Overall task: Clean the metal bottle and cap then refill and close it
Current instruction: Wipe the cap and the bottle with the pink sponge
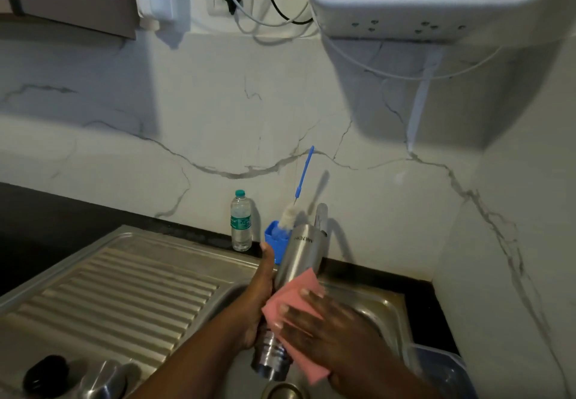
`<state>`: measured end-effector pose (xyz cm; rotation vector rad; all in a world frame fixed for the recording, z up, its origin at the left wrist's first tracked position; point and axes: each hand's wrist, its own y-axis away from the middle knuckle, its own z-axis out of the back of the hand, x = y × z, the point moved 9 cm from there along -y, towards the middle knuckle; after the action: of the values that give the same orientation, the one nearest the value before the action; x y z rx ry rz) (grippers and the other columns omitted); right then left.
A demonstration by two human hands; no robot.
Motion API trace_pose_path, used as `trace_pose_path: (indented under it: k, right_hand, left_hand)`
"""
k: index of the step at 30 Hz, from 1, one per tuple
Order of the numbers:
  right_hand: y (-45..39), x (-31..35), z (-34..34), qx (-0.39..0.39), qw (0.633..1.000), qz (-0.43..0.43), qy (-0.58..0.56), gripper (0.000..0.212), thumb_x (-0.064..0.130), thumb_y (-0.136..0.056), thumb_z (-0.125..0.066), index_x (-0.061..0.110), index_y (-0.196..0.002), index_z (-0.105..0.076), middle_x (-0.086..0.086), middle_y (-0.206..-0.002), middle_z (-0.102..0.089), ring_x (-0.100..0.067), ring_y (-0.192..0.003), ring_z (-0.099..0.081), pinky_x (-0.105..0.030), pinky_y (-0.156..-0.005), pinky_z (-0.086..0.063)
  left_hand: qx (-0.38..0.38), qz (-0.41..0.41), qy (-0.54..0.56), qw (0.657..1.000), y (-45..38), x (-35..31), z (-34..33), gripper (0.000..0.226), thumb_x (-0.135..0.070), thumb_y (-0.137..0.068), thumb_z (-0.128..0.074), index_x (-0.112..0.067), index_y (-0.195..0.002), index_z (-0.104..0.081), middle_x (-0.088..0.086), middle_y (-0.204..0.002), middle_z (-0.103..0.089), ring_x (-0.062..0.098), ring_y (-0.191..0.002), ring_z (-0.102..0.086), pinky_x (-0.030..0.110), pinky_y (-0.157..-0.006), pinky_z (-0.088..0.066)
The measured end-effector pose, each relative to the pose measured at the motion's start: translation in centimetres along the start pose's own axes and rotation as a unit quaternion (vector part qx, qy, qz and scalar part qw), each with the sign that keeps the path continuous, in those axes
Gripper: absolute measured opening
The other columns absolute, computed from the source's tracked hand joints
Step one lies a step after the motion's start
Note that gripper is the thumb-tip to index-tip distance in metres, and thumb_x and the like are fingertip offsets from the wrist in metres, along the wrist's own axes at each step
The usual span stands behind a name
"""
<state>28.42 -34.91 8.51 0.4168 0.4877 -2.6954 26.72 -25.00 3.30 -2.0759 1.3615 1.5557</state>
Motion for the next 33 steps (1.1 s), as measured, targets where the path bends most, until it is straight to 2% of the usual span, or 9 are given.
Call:
trace_pose_path:
  k: [4,8,11,14,17,23,27,30,33]
  right_hand:
    - [-0.2,-7.1,-0.5,-0.072,0.988,-0.104,-0.085,0.104,0.018,-0.067,-0.076,0.039,-0.148,-0.015,0.014,-0.149,-0.03,-0.021,-0.135,-0.037,-0.046,-0.103,-0.043]
    - [-1.3,-10.6,1.5,-0.089,0.959,-0.188,-0.19,0.07,0.009,-0.07,-0.056,0.022,-0.139,-0.046,0.007,-0.142,-0.044,-0.023,-0.134,-0.04,-0.019,-0.114,-0.02]
    - [-2.3,-4.4,2.9,-0.096,0.976,-0.123,-0.151,0.069,0.017,-0.069,-0.067,0.027,-0.134,-0.047,0.005,-0.134,-0.055,-0.026,-0.125,-0.05,-0.041,-0.102,-0.041]
    - [-2.7,-0.9,0.4,-0.027,0.979,-0.101,-0.174,0.084,0.015,-0.074,-0.069,0.033,-0.144,-0.027,0.012,-0.149,-0.035,-0.017,-0.138,-0.025,-0.053,-0.107,-0.033]
    - [-2.1,-4.3,0.2,-0.09,0.977,-0.117,-0.156,0.084,0.014,-0.057,-0.074,0.032,-0.133,-0.042,0.008,-0.132,-0.056,-0.02,-0.125,-0.051,-0.042,-0.092,-0.048]
    - [-0.6,-9.9,-0.6,-0.149,0.917,-0.267,-0.256,0.077,-0.001,-0.077,-0.048,0.04,-0.139,-0.027,0.023,-0.148,-0.014,-0.011,-0.144,-0.013,-0.007,-0.109,-0.001]
    - [-0.3,-3.9,-0.9,-0.068,0.938,-0.213,-0.266,0.076,0.013,-0.092,-0.056,0.051,-0.142,-0.014,0.017,-0.156,0.004,-0.017,-0.146,-0.008,-0.023,-0.112,-0.029]
    - [0.0,2.4,-1.3,-0.019,0.988,-0.07,-0.137,0.112,0.043,-0.071,-0.076,0.042,-0.148,0.005,0.002,-0.159,0.012,-0.027,-0.142,-0.02,-0.038,-0.101,-0.045]
    - [0.6,1.1,-2.2,-0.023,0.996,-0.033,-0.079,0.128,0.049,-0.055,-0.081,0.029,-0.15,0.002,0.001,-0.156,-0.015,-0.026,-0.135,-0.036,-0.039,-0.094,-0.045]
  left_hand:
    - [0.017,0.039,-0.097,0.994,0.7,1.5,0.5,0.106,-0.089,-0.073,-0.013,-0.008,-0.123,-0.059,0.027,-0.099,-0.07,0.035,-0.077,-0.07,0.04,-0.068,-0.058]
    - [0.014,-0.005,-0.206,0.978,1.2,1.2,-0.4,0.095,-0.079,-0.081,-0.002,-0.015,-0.109,-0.066,0.014,-0.084,-0.074,0.024,-0.071,-0.071,0.032,-0.067,-0.058]
    - [-0.015,-0.041,-0.204,0.978,1.0,0.2,0.2,0.093,-0.078,-0.078,-0.008,-0.015,-0.12,-0.063,0.012,-0.093,-0.076,0.026,-0.088,-0.073,0.033,-0.078,-0.059]
    - [-0.029,-0.044,-0.165,0.985,0.9,-0.2,0.4,0.095,-0.081,-0.069,-0.017,-0.016,-0.126,-0.057,0.021,-0.107,-0.072,0.038,-0.099,-0.069,0.045,-0.087,-0.057]
    - [-0.022,-0.077,-0.187,0.979,1.3,-0.4,0.0,0.08,-0.071,-0.083,-0.011,-0.016,-0.116,-0.061,0.008,-0.083,-0.075,0.017,-0.071,-0.073,0.023,-0.06,-0.056]
    - [0.007,-0.051,-0.257,0.965,1.2,0.9,0.5,0.099,-0.089,-0.068,-0.015,-0.019,-0.117,-0.065,0.007,-0.084,-0.075,0.017,-0.075,-0.073,0.027,-0.066,-0.056]
    - [0.028,-0.045,-0.176,0.983,1.6,0.7,0.6,0.088,-0.082,-0.076,-0.031,-0.01,-0.109,-0.069,0.013,-0.09,-0.074,0.025,-0.077,-0.071,0.032,-0.07,-0.057]
    - [0.053,-0.025,-0.046,0.997,1.2,0.6,1.3,0.087,-0.076,-0.085,-0.038,-0.003,-0.128,-0.059,0.02,-0.099,-0.071,0.032,-0.083,-0.07,0.037,-0.073,-0.057]
    - [0.117,0.018,0.022,0.993,2.1,1.0,0.6,0.091,-0.074,-0.074,-0.058,0.0,-0.128,-0.057,0.022,-0.095,-0.067,0.034,-0.074,-0.068,0.039,-0.063,-0.059]
